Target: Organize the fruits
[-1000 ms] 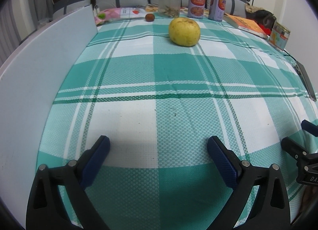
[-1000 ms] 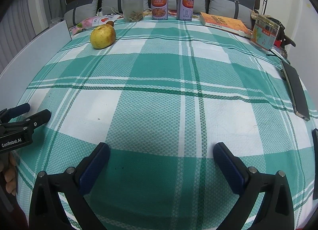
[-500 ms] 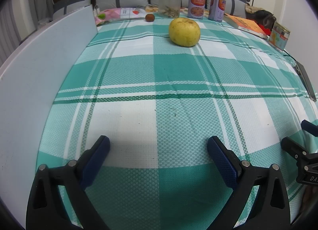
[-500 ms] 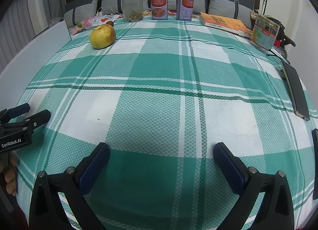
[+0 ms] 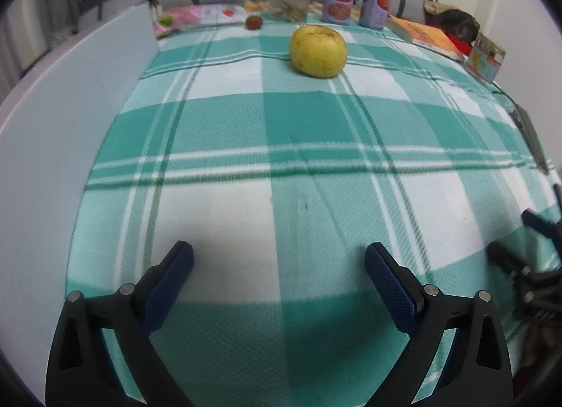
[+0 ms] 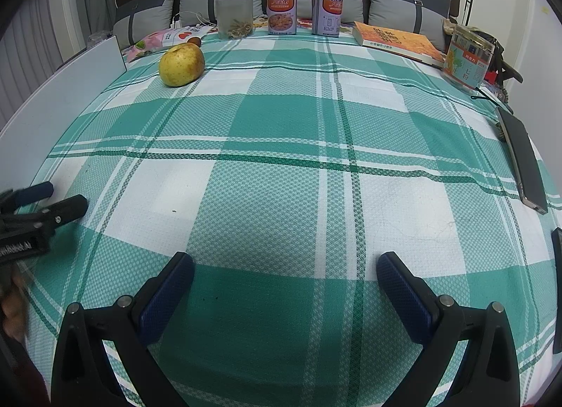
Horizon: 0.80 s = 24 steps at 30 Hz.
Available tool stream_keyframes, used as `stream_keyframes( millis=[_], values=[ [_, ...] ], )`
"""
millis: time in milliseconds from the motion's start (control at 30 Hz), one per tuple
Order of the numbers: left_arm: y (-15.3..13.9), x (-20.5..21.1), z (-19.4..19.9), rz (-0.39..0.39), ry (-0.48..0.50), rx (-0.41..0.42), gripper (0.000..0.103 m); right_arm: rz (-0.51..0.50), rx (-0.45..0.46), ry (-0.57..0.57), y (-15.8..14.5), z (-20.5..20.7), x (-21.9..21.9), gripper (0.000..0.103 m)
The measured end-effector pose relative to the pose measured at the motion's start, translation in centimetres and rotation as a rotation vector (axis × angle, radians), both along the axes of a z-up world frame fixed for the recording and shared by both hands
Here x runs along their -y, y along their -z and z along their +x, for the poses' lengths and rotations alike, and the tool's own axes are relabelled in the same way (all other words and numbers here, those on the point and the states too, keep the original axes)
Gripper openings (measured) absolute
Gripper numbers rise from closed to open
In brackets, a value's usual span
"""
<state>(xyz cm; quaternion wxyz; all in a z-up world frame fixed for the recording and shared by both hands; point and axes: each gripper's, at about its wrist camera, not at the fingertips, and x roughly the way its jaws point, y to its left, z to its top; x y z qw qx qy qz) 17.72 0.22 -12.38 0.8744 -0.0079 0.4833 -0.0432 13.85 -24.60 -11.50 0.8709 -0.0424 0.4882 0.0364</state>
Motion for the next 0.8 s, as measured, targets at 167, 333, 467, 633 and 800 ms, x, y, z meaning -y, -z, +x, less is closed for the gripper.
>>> stream_keyframes(
  millis=[167,333,467,633,800],
  values=[
    [-6.2,-2.0,8.5,-0.084,0.007,0.037,0.099,0.000,0.000,0.001,0.0,0.0,0.0,0.103],
    [-8.3,-2.5,20.9,-0.126,0.014,-0.027,0.098,0.000,0.000,0.001,0.0,0.0,0.0,0.103],
    [-6.8,-1.3,28.1,0.013,0.020,0.019,0.098,0.000,0.000,0.000,0.0,0.0,0.0,0.103],
    [-3.7,0.1,33.5,0.109,0.027,0.057,0.097,0.000,0.000,0.001,0.0,0.0,0.0,0.103],
    [-1.5,-0.4,36.2,0.077,0.011,0.058,0.075,0.000,0.000,0.001,0.0,0.1,0.0,0.103]
  ],
)
